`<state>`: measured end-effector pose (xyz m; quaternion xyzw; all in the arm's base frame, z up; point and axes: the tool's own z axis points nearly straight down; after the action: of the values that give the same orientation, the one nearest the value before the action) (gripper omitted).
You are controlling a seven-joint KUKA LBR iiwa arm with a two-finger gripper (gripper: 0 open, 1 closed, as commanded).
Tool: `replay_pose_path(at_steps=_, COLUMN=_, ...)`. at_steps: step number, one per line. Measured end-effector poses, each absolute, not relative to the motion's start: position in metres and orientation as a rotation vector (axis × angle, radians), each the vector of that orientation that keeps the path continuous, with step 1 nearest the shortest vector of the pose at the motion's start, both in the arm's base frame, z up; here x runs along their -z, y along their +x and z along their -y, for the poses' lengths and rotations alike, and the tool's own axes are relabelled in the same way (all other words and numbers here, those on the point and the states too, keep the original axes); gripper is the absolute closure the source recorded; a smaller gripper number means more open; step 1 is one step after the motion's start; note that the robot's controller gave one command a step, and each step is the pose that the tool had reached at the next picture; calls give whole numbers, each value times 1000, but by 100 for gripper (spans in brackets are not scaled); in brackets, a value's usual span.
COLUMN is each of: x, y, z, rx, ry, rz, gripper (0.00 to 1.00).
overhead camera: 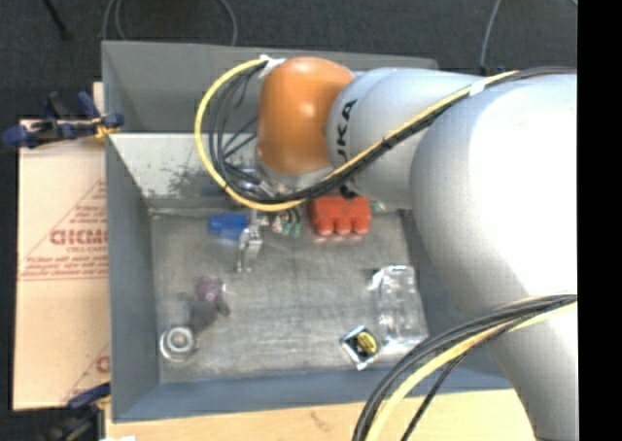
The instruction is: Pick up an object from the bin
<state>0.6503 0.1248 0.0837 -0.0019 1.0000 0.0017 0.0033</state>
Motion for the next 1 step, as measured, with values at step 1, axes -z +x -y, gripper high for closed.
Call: replay_pose_path(at_steps=1, x=-102, y=654, z=-126, rx=0, ry=-60, rz=-3133, gripper=0)
